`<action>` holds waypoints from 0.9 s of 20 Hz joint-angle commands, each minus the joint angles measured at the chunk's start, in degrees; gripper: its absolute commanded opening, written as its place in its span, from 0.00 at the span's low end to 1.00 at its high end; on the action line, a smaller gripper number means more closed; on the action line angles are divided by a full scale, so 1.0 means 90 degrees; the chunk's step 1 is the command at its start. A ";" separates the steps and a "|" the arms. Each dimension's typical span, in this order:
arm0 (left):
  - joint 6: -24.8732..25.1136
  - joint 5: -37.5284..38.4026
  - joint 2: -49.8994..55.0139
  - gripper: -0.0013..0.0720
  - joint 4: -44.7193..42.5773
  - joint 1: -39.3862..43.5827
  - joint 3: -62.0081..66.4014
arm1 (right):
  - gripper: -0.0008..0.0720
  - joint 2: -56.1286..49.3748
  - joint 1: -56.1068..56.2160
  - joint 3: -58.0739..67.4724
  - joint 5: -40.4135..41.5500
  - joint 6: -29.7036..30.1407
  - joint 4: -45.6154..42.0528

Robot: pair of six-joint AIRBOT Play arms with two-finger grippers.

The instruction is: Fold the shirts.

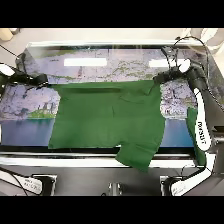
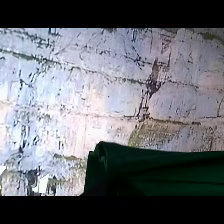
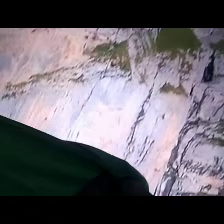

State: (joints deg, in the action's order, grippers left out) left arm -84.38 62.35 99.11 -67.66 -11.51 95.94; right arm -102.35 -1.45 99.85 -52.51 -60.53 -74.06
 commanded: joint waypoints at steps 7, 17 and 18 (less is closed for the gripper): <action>0.0855 0.2103 0.0376 0.05 -0.0299 -0.0070 0.0510 | 0.04 0.0418 0.0015 -0.0015 -0.3058 0.0627 -0.0724; 0.0673 0.2463 0.0389 0.05 -0.0301 0.0204 -0.0886 | 0.04 0.0306 0.0019 -0.1501 -0.2956 -0.0430 -0.0347; 0.0556 0.2470 0.0389 0.05 -0.0355 0.0202 -0.0886 | 0.04 0.0306 0.0019 -0.1637 -0.2951 -0.0520 -0.0350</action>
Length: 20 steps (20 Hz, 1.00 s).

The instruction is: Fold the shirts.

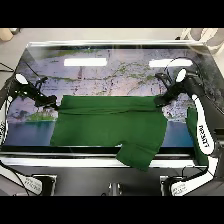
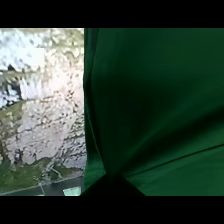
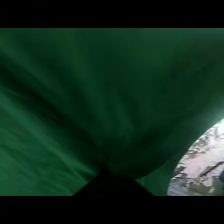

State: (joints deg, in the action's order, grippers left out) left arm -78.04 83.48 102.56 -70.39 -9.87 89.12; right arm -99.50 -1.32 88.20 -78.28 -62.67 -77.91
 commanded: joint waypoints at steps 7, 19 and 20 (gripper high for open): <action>-0.0282 0.0430 -0.0017 0.37 -0.0068 0.0019 -0.0109 | 0.34 0.0313 -0.0002 -0.0500 0.0284 -0.0369 0.0112; -0.0306 -0.0138 -0.3033 0.65 -0.0522 -0.0529 -0.4223 | 0.67 0.2795 -0.1416 -0.3334 -0.0629 0.0794 0.0117; -0.0177 -0.0476 -0.3305 0.73 -0.0525 -0.0583 -0.4867 | 0.67 0.2987 -0.1418 -0.3653 -0.0529 0.0809 0.0151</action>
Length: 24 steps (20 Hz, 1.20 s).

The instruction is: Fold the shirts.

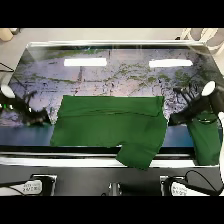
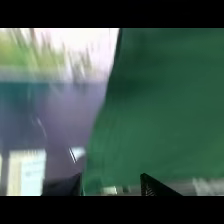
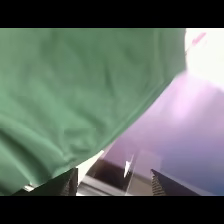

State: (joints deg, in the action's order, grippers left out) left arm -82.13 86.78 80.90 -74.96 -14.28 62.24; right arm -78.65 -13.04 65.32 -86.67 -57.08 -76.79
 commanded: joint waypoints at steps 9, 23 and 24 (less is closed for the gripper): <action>0.0481 -0.1702 -0.0896 0.71 0.0301 -0.0267 -0.2545 | 0.58 0.0894 -0.0117 -0.1304 0.0338 0.0279 0.0012; 0.0321 -0.1843 -0.0942 0.05 0.0408 -0.0267 -0.2528 | 0.71 0.1676 -0.0114 -0.3718 0.0945 0.0231 0.1600; 0.0321 -0.1807 -0.0947 0.05 0.0408 -0.0267 -0.2528 | 0.70 0.1676 -0.0114 -0.3815 0.0981 0.0233 0.1690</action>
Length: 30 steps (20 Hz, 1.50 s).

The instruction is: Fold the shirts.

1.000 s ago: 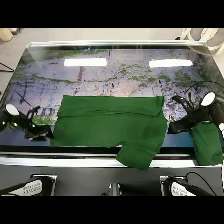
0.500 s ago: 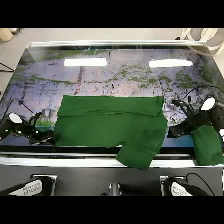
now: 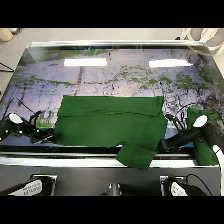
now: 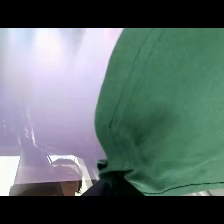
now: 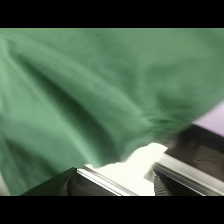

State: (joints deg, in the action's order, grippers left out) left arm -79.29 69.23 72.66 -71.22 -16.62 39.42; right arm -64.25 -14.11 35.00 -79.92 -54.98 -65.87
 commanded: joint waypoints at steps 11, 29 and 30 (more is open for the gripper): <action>0.0007 0.0182 -0.0032 0.05 -0.0012 -0.0007 0.0010 | 0.04 0.0078 0.0005 -0.0974 0.0984 -0.0255 0.1073; -0.0556 0.0510 0.2594 0.04 0.0869 0.0520 0.5292 | 0.03 -0.2970 0.0010 0.4721 0.1863 -0.0461 0.1651; -0.0585 0.0546 0.2834 0.04 0.0872 0.0522 0.5566 | 0.03 -0.3186 0.0010 0.4891 0.1957 -0.0461 0.1848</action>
State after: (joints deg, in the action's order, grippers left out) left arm -82.26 72.90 90.98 -63.37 -12.34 81.30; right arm -86.15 -14.04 72.27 -65.39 -58.04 -53.23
